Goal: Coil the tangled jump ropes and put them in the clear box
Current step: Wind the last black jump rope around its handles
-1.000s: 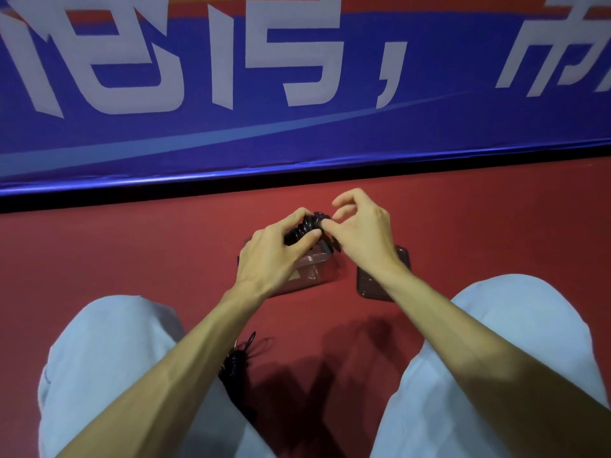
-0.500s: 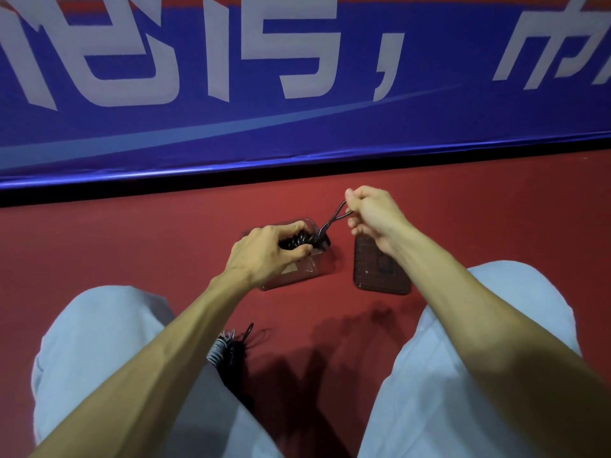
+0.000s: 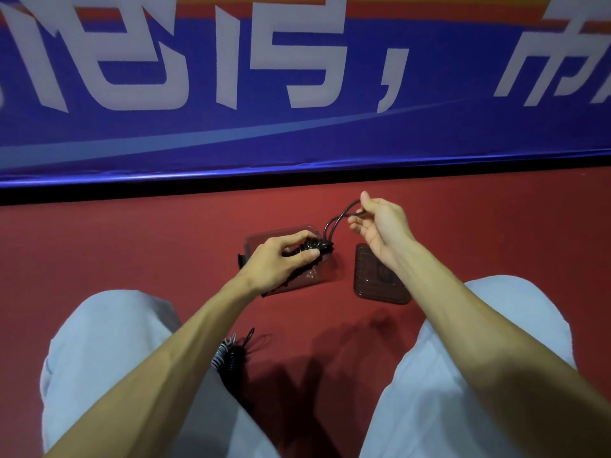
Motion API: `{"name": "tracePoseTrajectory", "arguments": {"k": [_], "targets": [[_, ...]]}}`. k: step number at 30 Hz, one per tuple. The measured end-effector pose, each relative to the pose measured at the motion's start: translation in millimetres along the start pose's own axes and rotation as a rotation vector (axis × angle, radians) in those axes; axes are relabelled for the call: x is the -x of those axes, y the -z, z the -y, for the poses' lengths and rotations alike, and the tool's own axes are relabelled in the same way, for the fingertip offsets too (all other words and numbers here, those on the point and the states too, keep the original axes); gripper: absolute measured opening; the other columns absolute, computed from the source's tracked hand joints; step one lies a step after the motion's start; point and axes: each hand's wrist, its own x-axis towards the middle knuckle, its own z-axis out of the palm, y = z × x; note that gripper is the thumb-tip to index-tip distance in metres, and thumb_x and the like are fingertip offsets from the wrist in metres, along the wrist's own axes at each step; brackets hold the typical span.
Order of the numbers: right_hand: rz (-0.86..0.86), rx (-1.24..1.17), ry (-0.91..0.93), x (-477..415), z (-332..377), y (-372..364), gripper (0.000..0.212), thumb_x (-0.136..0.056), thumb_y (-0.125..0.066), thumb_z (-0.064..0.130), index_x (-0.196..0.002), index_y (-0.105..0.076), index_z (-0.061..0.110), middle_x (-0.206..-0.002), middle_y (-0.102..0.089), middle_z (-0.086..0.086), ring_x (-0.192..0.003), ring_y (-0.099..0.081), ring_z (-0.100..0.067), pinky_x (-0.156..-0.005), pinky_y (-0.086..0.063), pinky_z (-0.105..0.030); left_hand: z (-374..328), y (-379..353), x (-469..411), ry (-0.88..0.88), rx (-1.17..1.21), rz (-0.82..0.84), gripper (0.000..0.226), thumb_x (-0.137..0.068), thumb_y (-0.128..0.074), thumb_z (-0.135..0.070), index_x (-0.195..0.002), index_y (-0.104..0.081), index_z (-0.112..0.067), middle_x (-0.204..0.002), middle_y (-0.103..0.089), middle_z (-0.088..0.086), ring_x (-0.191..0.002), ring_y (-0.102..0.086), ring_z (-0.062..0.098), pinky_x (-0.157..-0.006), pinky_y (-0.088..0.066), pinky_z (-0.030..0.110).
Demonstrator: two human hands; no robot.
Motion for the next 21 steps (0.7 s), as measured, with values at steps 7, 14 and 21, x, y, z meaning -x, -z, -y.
{"name": "tracePoseTrajectory", "arguments": {"k": [7, 14, 21], "targets": [[0.097, 0.334, -0.062, 12.8, -26.8, -14.7, 0.037, -0.097, -0.053, 0.037, -0.118, -0.048, 0.007, -0.098, -0.054, -0.009, -0.070, -0.056, -0.018, -0.054, -0.051, -0.027, 1.5, -0.9, 12.1, 0.244, 0.212, -0.026, 0.043, -0.098, -0.056, -0.029, -0.140, -0.049, -0.020, -0.095, -0.066, -0.004, -0.065, -0.056, 0.000, -0.058, -0.045, 0.016], [0.294, 0.558, -0.306, 3.9, -75.9, -39.0, 0.031, -0.096, -0.058, 0.030, -0.111, -0.061, 0.003, -0.089, -0.059, -0.006, -0.065, -0.052, -0.013, -0.057, -0.047, -0.023, 22.0, 9.6, 5.6, 0.432, 0.453, -0.187, 0.021, -0.098, -0.050, -0.007, -0.113, -0.064, -0.012, -0.081, -0.066, -0.001, -0.062, -0.060, 0.007, -0.051, -0.048, 0.014], [0.304, 0.578, -0.328, -38.6, -145.6, -57.9, 0.043, -0.087, -0.070, 0.027, -0.126, -0.054, 0.016, -0.119, -0.064, -0.004, -0.111, -0.061, -0.019, -0.081, -0.053, -0.034, 66.7, 12.6, -12.0, 0.580, 0.537, -0.204, 0.047, -0.089, -0.042, 0.002, -0.128, -0.058, -0.020, -0.092, -0.066, 0.006, -0.082, -0.059, 0.022, -0.080, -0.049, 0.035]]}}
